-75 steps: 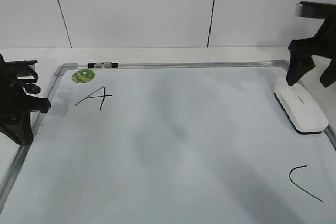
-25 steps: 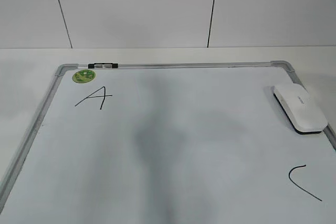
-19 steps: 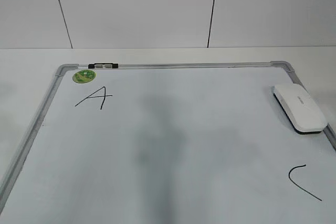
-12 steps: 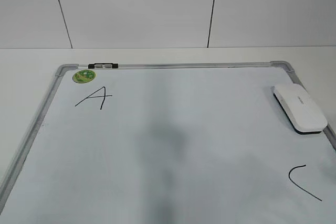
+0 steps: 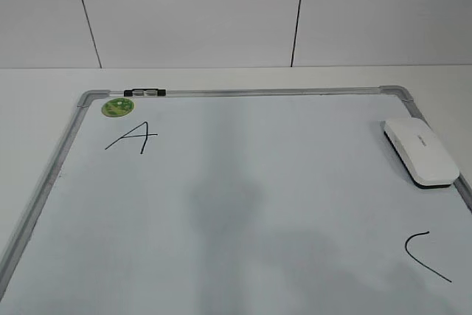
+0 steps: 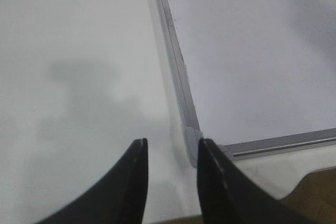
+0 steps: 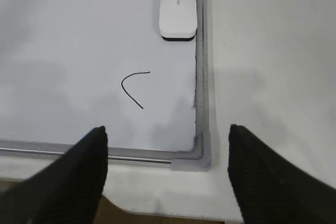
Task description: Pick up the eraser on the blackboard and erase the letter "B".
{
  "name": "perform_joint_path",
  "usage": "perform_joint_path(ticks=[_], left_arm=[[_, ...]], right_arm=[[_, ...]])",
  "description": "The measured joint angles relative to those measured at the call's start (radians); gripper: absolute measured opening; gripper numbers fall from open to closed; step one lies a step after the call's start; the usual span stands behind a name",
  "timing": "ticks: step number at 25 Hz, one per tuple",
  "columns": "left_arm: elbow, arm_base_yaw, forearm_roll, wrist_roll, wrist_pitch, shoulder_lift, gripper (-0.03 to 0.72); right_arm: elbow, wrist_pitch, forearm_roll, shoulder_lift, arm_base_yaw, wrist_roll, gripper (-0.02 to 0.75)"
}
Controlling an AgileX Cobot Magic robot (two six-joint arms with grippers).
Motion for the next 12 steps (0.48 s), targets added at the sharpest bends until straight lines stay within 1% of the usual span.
perform_joint_path(ticks=[4,8,12], left_arm=[[0.016,0.0,0.006,0.011,-0.054,0.0,0.237],[0.044,0.0,0.006,0.011,-0.137,0.0,0.237],[0.052,0.0,0.002,0.011,-0.157,0.0,0.237]], right_arm=[[0.06,-0.009,-0.01,-0.002,0.0,-0.008,0.55],[0.062,-0.016,-0.01,-0.002,0.0,-0.01,0.55],[0.064,-0.018,-0.01,-0.002,0.0,-0.01,0.551]])
